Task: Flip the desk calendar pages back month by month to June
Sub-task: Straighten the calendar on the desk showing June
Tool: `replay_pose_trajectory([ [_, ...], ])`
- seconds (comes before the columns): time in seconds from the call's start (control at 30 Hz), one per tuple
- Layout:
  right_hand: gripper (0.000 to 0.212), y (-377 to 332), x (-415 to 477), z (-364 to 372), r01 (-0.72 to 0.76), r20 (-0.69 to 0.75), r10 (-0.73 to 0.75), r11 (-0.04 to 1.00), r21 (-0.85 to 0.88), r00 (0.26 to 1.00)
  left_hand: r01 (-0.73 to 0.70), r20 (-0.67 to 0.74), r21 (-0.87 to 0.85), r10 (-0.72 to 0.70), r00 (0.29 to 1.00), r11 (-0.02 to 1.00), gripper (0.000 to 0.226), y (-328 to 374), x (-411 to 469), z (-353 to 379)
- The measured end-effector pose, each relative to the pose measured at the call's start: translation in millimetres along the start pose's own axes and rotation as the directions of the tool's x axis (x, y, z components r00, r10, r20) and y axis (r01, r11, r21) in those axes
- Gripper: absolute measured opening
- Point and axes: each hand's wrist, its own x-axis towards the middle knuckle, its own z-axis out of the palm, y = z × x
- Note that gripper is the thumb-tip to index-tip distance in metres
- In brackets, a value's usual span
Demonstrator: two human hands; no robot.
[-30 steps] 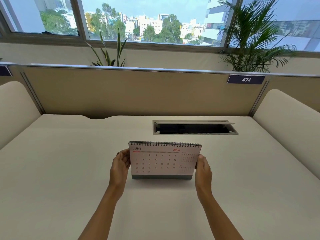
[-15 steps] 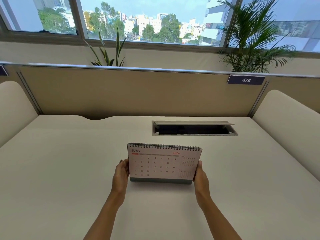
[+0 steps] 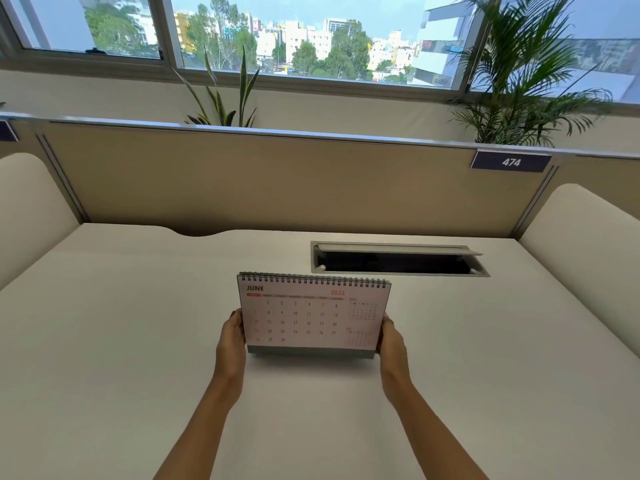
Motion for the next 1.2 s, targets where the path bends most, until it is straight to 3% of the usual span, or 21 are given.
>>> replay_pose_trajectory([
  [0.63, 0.043, -76.8, 130.0, 140.9, 0.011, 0.100, -0.014, 0.999, 0.037, 0.995, -0.113, -0.137, 0.067, 0.122, 0.983, 0.991, 0.034, 66.4, 173.7, -27.7],
  [1.2, 0.049, -52.7, 217.3, 204.4, -0.008, 0.036, 0.010, 0.999, -0.044, 0.999, -0.082, -0.167, 0.080, 0.094, 0.981, 0.993, 0.032, 38.2, 274.3, -41.0],
])
